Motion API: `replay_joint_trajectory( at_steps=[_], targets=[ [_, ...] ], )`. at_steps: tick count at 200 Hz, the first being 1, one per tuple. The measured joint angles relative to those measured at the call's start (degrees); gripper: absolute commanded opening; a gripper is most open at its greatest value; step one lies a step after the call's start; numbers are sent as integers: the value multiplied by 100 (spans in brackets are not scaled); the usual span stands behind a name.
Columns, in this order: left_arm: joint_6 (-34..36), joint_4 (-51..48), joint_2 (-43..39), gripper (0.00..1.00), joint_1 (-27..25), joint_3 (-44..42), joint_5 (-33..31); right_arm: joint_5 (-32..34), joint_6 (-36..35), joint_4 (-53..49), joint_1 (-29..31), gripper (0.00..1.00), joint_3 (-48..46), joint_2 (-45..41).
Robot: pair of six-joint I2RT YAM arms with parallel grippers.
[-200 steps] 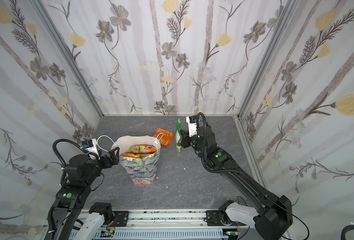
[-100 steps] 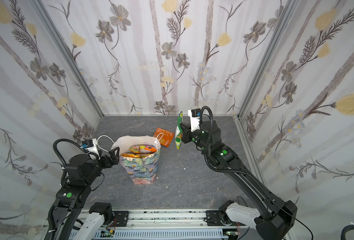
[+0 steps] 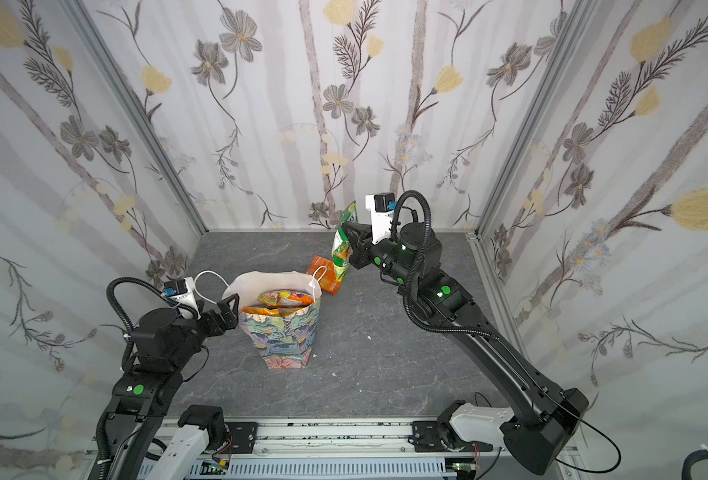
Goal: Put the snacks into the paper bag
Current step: 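Lift the Spring Tea packet with the right gripper toward the bag, then lower the Spring Tea packet into the bag with the right gripper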
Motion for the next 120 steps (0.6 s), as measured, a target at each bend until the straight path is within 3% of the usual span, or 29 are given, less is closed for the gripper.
replay_joint_trajectory(
  at_steps=[71, 120],
  targets=[
    [0, 0, 24, 100, 0, 0, 0, -4, -461, -160, 990, 0, 1226, 680],
    [0, 0, 9, 100, 0, 0, 0, -11, -824, -579, 1421, 0, 1558, 1019]
  ],
)
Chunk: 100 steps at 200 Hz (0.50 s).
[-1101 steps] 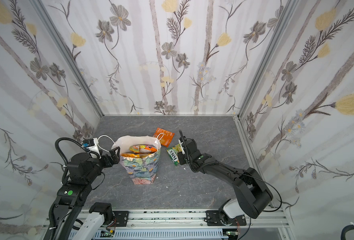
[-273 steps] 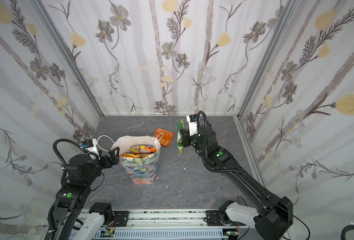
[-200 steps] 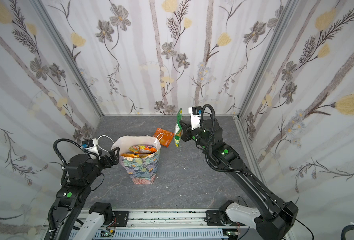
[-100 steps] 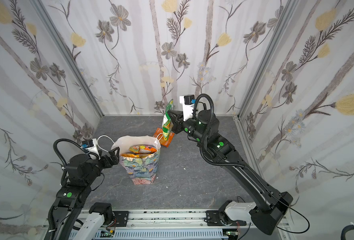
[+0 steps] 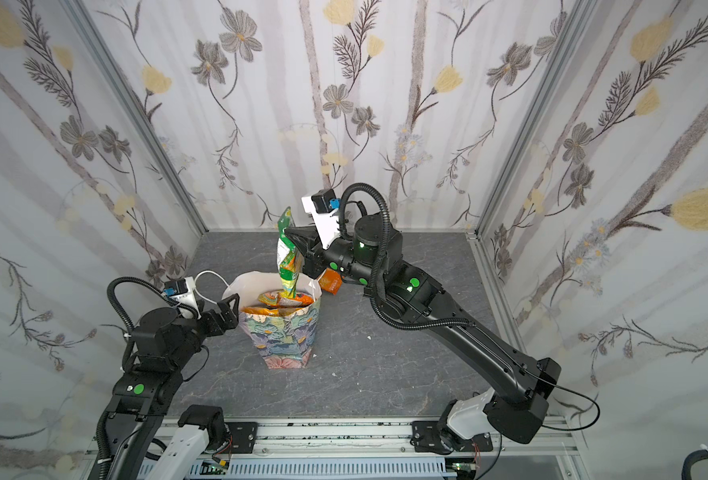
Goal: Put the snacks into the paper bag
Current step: 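Lower the Spring Tea packet into the bag with the right gripper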
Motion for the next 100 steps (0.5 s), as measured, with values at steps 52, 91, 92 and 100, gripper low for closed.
replay_joint_trajectory(
  at_steps=[52, 91, 92, 100],
  targets=[
    [0, 0, -9, 100, 0, 0, -2, 184, -374, -369, 275, 0, 90, 212],
    [2, 0, -20, 100, 2, 0, -2, 240, -603, -579, 337, 0, 129, 304],
    [2, 0, -20, 100, 2, 0, -2, 245, -608, -581, 337, 0, 129, 306],
    [2, 0, -22, 100, 0, 0, -2, 284, -636, -605, 334, 0, 136, 341]
  ],
)
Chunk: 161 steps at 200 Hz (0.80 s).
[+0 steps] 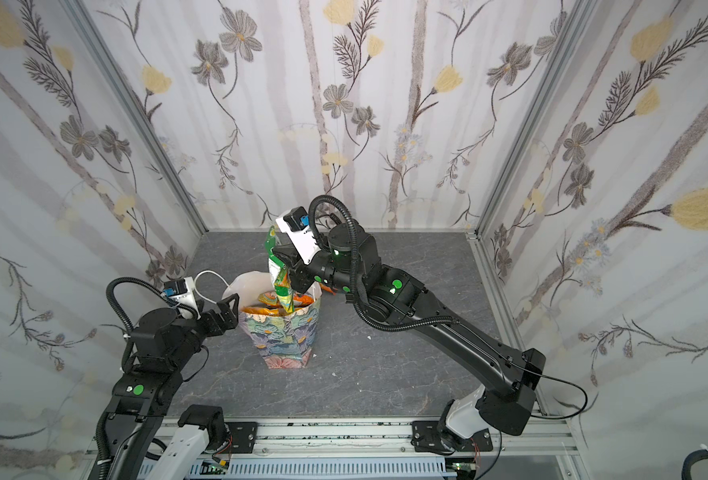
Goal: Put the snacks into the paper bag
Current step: 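Lower the Spring Tea packet into the bag with the right gripper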
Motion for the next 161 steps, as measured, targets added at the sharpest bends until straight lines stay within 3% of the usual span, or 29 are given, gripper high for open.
replay_joint_trajectory(
  at_steps=[114, 161],
  targets=[
    [0, 0, -13, 100, 2, 0, -13, 514, -385, -339, 2, 0, -81, 310],
    [0, 0, -15, 100, 2, 0, -13, 1150, -490, -76, 20, 0, -581, 173]
  ],
)
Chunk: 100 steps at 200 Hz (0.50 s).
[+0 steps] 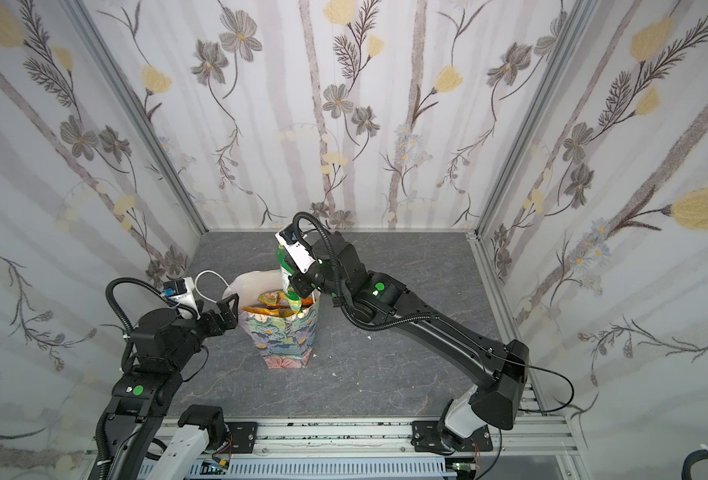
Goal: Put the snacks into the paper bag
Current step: 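Lower the Spring Tea packet into the bag with the right gripper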
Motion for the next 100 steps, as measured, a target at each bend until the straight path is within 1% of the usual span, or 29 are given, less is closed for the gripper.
replay_joint_trajectory(
  at_steps=[72, 100],
  targets=[
    [0, 0, -9, 100, 0, 0, -4, 380, -173, 258, 11, 0, -26, 107],
    [0, 0, -9, 100, 0, 0, -4, 433, -184, 354, 11, 0, -26, 205]
  ],
)
